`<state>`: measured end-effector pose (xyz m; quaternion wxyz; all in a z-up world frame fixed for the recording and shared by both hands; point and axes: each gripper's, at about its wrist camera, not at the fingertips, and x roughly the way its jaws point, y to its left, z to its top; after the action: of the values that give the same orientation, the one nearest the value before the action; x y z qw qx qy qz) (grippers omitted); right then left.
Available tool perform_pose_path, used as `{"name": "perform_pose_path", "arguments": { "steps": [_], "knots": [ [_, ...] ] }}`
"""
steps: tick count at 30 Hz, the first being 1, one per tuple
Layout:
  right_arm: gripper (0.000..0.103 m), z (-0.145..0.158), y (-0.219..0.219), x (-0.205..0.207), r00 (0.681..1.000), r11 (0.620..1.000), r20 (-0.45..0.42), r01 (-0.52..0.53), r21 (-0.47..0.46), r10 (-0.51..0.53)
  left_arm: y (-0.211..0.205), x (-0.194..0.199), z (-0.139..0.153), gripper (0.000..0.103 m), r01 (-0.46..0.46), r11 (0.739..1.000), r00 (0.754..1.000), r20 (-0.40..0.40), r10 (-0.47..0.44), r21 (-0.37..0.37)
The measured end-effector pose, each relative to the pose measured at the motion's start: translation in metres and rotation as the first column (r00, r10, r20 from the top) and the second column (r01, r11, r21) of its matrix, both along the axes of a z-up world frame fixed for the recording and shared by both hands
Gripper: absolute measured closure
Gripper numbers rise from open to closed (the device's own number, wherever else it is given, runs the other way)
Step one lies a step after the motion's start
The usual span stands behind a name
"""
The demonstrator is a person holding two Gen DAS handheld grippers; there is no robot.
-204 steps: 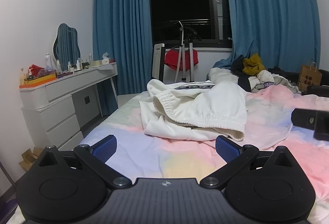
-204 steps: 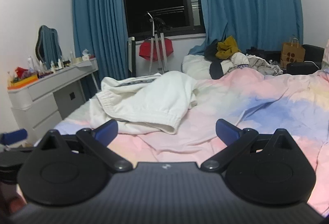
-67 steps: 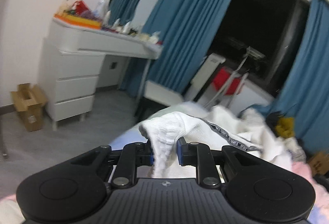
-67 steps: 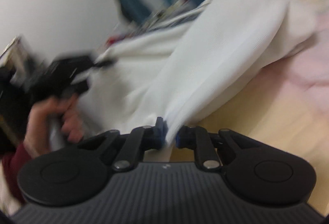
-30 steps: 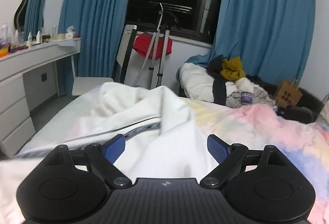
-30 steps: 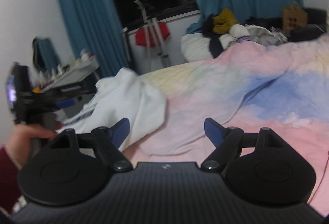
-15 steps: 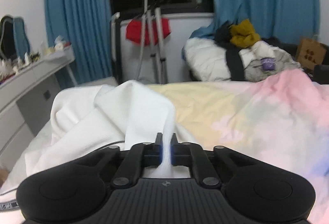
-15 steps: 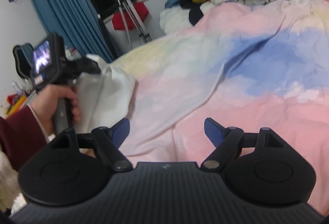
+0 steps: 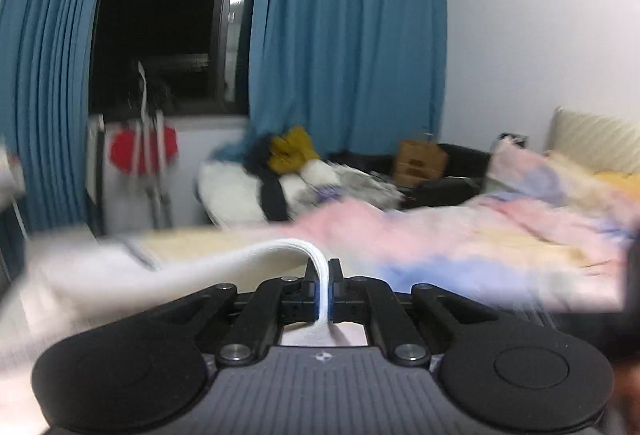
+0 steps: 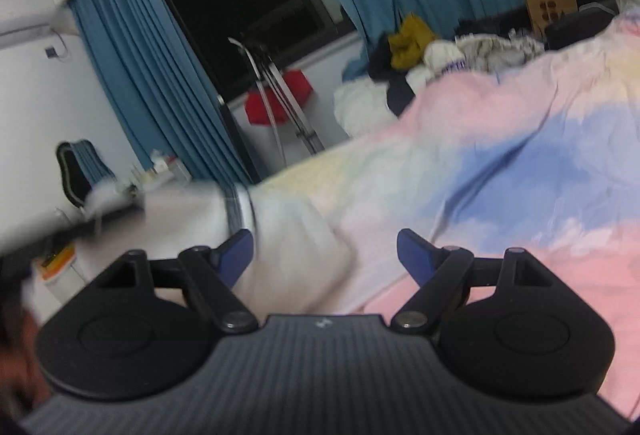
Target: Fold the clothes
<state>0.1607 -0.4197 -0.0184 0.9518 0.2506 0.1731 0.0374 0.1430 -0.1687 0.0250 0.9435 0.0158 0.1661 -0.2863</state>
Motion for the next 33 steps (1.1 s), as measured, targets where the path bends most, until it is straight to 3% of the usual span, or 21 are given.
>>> {"name": "perform_pose_path", "arguments": {
  "steps": [4, 7, 9, 12, 16, 22, 26, 33],
  "knots": [
    [0.02, 0.016, 0.01, -0.015, 0.998, 0.998, 0.002, -0.058, -0.036, 0.059, 0.018, -0.048, -0.052, 0.099, 0.015, 1.0, 0.993, -0.116, -0.016, -0.005],
    [0.02, 0.02, 0.032, -0.018, 0.988, 0.983, -0.026, -0.156, -0.097, 0.154, 0.041, -0.056, -0.084, 0.099, -0.033, 0.996, 0.977, -0.214, 0.015, -0.081],
    [0.022, 0.024, 0.043, -0.008, 0.976, 0.974, -0.05, -0.215, -0.075, 0.212, 0.056, -0.051, -0.092, 0.099, -0.087, 0.986, 0.955, -0.293, 0.042, -0.143],
    [0.024, 0.032, 0.063, 0.014, 0.954, 0.954, -0.081, -0.294, -0.052, 0.29, 0.073, -0.042, -0.094, 0.099, -0.109, 0.979, 0.95, -0.306, 0.053, -0.171],
    [0.024, 0.053, 0.105, 0.063, 0.912, 0.899, -0.133, -0.407, -0.163, 0.389, 0.088, -0.029, -0.095, 0.097, -0.125, 0.979, 0.953, -0.294, 0.074, -0.158],
    [0.024, 0.075, 0.19, 0.17, 0.861, 0.782, -0.227, -0.509, -0.361, 0.455, 0.107, 0.014, -0.12, 0.095, -0.185, 0.958, 0.892, -0.447, 0.07, -0.221],
    [0.026, 0.061, 0.263, 0.235, 0.837, 0.699, -0.277, -0.547, -0.46, 0.472, 0.12, 0.032, -0.14, 0.095, -0.217, 0.95, 0.883, -0.46, 0.093, -0.223],
    [0.028, 0.016, 0.353, 0.305, 0.794, 0.627, -0.332, -0.606, -0.489, 0.509, 0.132, 0.054, -0.169, 0.095, -0.209, 0.95, 0.889, -0.45, 0.085, -0.233]
  ]
}}
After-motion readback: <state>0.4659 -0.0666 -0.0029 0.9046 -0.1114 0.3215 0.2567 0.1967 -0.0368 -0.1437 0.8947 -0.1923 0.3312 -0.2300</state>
